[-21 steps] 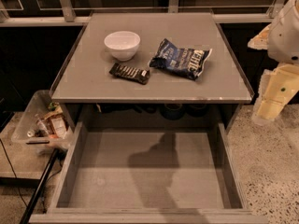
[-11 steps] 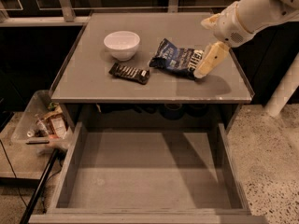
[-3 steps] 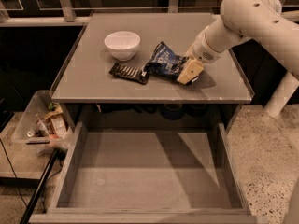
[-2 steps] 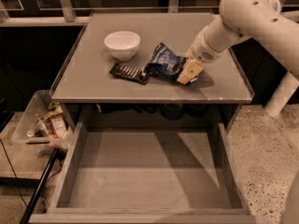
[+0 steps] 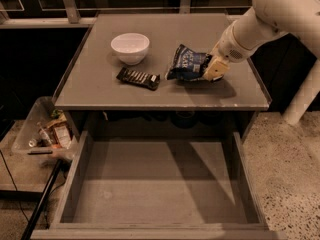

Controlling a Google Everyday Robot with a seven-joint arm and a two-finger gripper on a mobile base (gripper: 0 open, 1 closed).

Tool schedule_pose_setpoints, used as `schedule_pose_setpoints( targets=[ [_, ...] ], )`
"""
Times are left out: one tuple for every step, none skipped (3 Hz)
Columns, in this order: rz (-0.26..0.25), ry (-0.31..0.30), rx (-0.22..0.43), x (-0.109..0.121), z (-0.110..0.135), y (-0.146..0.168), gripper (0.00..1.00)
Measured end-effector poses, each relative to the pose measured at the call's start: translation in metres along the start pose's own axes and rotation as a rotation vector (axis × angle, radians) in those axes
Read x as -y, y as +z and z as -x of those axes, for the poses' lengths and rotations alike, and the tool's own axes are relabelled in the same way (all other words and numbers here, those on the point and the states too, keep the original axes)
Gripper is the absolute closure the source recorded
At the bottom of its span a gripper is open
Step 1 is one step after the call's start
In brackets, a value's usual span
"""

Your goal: Place blue chip bag into top drawer

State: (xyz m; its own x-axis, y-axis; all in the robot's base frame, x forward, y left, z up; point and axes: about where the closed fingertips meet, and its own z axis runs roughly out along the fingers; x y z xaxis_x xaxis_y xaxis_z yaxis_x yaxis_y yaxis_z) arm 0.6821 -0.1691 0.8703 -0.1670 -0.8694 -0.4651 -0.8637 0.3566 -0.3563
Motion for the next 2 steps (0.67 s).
schedule_pose_setpoints(
  targets=[
    [-0.022,0.008,0.008,-0.005,-0.003,-0.038,1.00],
    [-0.033,0.017,0.032,-0.022,-0.002,-0.068,1.00]
  ],
)
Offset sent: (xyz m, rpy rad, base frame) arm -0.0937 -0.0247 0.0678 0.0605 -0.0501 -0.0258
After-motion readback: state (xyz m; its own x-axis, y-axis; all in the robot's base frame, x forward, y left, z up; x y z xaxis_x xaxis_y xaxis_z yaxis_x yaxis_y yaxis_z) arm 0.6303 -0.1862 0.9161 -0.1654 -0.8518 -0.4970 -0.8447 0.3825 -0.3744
